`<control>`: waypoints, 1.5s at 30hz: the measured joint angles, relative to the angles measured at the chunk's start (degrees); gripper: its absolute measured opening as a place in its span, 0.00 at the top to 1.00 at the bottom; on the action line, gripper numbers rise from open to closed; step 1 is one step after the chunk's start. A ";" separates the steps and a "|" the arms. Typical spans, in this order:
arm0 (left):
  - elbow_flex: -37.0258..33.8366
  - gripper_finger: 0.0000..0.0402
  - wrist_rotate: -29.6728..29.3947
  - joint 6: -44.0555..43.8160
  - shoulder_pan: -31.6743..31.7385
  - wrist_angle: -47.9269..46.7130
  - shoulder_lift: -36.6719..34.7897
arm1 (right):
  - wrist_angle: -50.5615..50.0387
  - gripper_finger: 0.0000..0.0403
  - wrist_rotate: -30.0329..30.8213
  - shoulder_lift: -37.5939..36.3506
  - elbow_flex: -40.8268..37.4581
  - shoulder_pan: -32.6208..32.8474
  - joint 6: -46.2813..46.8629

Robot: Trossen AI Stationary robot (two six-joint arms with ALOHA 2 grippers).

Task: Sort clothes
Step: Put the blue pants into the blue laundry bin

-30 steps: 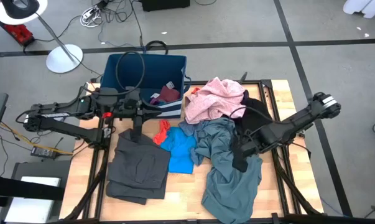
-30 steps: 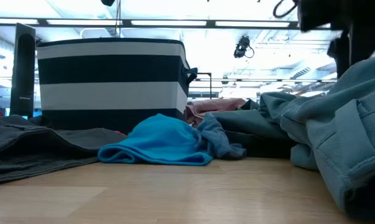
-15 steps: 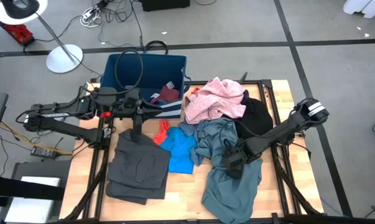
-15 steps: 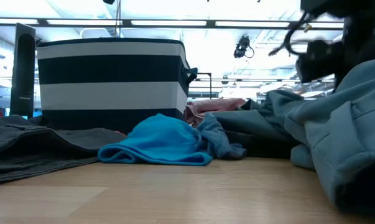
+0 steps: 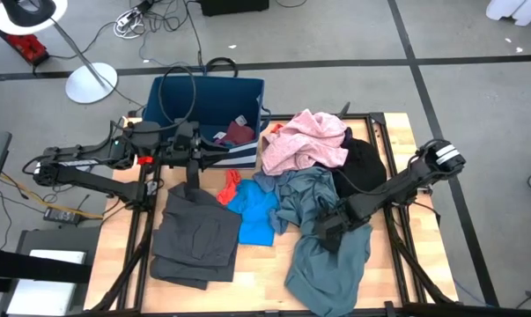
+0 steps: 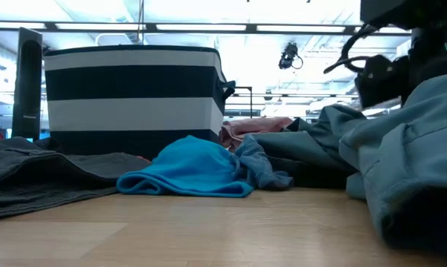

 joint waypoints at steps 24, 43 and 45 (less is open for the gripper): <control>0.00 0.80 0.15 0.07 0.00 -0.14 0.00 | -16.14 0.99 5.64 -28.64 10.42 -0.11 11.66; 0.00 0.80 0.17 0.07 0.00 1.44 0.00 | -21.88 1.00 18.08 -9.96 63.54 -13.63 -21.60; 0.00 0.80 0.54 0.07 0.00 1.64 0.00 | -20.47 1.00 18.20 -7.15 70.02 -15.37 -25.83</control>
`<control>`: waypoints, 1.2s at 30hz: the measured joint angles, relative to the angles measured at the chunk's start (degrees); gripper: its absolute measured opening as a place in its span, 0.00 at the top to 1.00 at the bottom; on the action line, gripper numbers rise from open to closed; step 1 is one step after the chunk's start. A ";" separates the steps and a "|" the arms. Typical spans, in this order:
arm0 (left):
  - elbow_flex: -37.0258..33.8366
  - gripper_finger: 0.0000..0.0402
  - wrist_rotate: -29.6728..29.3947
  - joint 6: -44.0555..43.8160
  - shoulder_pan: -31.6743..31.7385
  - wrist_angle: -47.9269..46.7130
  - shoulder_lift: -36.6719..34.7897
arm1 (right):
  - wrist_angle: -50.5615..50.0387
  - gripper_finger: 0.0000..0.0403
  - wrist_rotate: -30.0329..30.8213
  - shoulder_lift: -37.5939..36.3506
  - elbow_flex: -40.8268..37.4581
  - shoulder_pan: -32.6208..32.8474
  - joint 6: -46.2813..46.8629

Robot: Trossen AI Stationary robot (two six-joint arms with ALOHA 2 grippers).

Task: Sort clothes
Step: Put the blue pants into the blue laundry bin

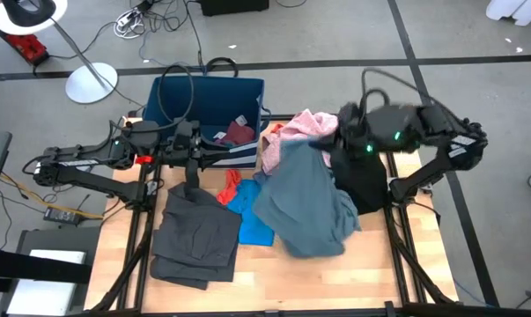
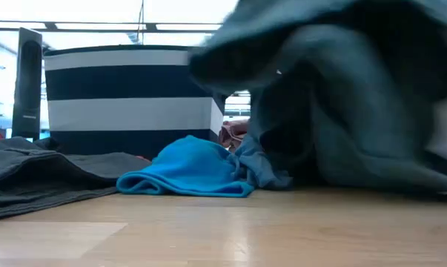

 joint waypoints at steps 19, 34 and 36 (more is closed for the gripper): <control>0.75 0.80 -10.30 16.24 0.02 -0.53 -3.56 | 30.68 1.00 -11.20 16.88 18.40 -16.53 -13.31; 5.57 0.80 -14.16 18.32 0.08 -10.05 -6.03 | 68.74 1.00 -15.86 32.28 18.46 -25.55 -19.78; 5.57 0.80 -14.33 18.32 0.11 -10.09 -6.01 | 68.06 1.00 -15.90 34.49 18.44 -27.14 -17.27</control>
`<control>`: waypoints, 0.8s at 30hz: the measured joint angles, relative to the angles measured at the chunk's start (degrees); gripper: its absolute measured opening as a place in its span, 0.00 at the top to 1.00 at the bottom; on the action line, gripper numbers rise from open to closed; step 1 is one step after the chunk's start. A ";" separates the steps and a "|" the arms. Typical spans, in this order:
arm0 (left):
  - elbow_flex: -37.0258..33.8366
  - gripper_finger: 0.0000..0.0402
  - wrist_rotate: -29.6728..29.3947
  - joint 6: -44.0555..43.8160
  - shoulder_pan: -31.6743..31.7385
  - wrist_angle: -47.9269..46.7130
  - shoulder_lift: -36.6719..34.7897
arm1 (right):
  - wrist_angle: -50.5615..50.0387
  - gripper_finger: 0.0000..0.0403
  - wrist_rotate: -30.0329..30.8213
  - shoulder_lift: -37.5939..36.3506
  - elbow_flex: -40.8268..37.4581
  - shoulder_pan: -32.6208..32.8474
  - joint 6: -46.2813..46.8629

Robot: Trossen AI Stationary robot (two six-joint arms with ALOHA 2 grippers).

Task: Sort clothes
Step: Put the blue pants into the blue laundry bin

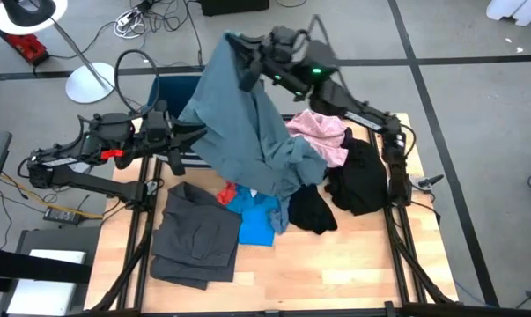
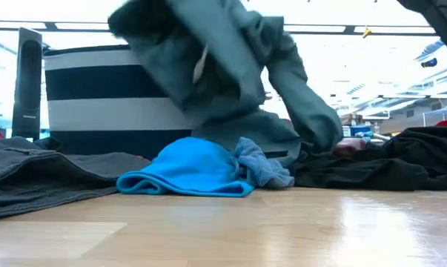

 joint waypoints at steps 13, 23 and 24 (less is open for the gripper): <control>0.00 0.80 -0.07 1.31 0.00 -0.97 0.00 | -31.26 1.00 -1.21 4.00 0.02 -4.22 6.95; 0.00 0.80 -0.10 0.98 0.00 -2.67 0.02 | -54.05 0.94 -16.23 4.00 -0.07 -3.74 8.12; 0.00 0.80 -0.10 0.96 0.00 -2.67 0.02 | -53.76 0.91 -17.56 3.92 -0.07 -3.64 8.00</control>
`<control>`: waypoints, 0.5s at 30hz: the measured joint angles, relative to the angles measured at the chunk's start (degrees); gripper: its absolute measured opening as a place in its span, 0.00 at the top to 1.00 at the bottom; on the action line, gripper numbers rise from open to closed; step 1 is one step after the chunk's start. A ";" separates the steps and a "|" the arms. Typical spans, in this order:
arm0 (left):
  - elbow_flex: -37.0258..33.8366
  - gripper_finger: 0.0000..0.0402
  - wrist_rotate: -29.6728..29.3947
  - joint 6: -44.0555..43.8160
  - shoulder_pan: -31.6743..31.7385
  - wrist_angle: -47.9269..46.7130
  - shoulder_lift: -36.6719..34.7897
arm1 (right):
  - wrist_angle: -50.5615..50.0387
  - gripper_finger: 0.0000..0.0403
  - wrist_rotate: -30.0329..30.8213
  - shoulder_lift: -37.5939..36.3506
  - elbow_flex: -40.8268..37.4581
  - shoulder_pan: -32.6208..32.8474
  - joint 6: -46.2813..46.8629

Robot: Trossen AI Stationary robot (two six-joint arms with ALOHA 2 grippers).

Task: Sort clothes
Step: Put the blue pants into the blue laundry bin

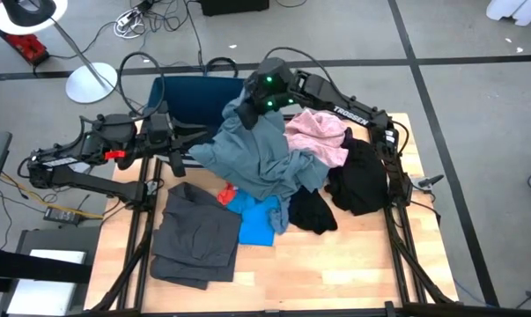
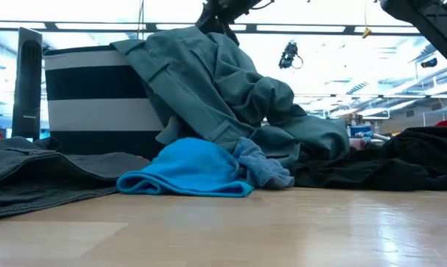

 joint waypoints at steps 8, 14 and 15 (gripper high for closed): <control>0.00 0.80 0.00 -1.38 0.00 -0.02 0.00 | 0.78 0.57 -1.90 -0.31 0.02 -0.10 1.41; -0.02 0.80 0.00 -1.44 0.00 -0.27 0.00 | 0.64 0.39 -1.90 -3.14 0.00 -1.38 0.54; -0.02 0.80 0.00 -1.44 0.00 -0.27 0.00 | 0.46 0.37 -1.90 -4.10 0.01 -1.81 0.54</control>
